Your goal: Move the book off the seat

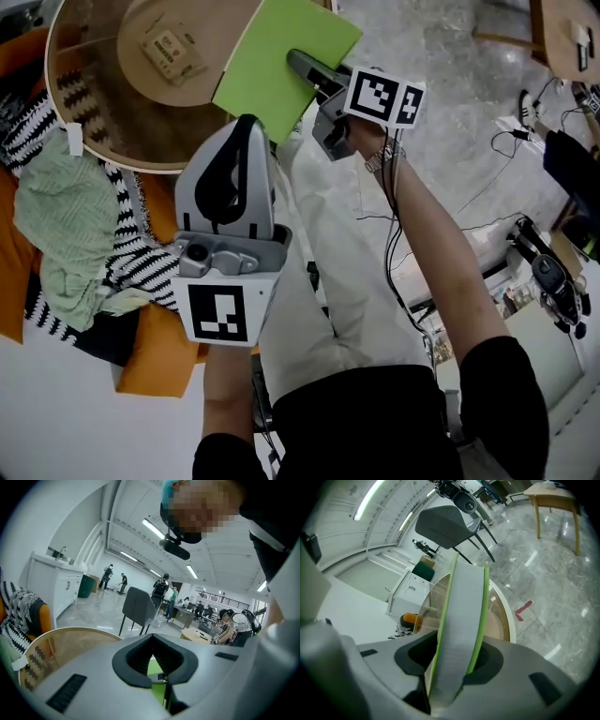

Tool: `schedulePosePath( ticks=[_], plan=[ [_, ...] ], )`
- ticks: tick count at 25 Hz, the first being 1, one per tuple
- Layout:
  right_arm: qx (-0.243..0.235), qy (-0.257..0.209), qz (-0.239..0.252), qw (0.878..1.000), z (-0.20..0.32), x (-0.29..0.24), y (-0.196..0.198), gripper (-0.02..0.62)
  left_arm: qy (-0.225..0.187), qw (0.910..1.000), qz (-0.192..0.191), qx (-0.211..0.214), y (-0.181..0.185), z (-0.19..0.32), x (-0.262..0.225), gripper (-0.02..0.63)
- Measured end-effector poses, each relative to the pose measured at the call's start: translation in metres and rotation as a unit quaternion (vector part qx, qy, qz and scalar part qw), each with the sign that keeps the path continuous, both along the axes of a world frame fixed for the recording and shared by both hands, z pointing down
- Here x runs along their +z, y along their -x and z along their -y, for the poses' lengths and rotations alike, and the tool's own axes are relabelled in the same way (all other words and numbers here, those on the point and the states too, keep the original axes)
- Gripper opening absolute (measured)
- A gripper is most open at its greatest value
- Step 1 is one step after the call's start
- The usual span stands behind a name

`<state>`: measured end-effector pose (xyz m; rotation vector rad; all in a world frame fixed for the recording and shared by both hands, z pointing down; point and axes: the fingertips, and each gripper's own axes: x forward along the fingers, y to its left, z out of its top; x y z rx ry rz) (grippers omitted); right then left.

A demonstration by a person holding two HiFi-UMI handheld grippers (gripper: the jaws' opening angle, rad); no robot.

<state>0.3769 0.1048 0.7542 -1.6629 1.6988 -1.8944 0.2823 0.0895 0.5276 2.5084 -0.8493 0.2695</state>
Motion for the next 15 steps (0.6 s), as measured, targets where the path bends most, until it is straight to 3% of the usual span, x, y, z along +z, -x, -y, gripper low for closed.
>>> schedulePosePath(
  ticks=[5, 11, 15],
  plan=[
    [0.008, 0.039, -0.011, 0.999, -0.002, 0.012, -0.005, 0.173, 0.003, 1.0, 0.009, -0.001, -0.003, 0.003, 0.006, 0.009],
    [-0.014, 0.047, -0.026, 0.998, -0.002, 0.015, -0.008, 0.19, 0.001, 0.9999, 0.008, -0.01, -0.005, 0.009, 0.007, 0.009],
    [-0.021, 0.068, -0.058, 0.996, -0.009, 0.023, -0.014, 0.238, 0.005, 0.9999, 0.009, -0.007, -0.008, 0.006, 0.008, 0.009]
  ],
)
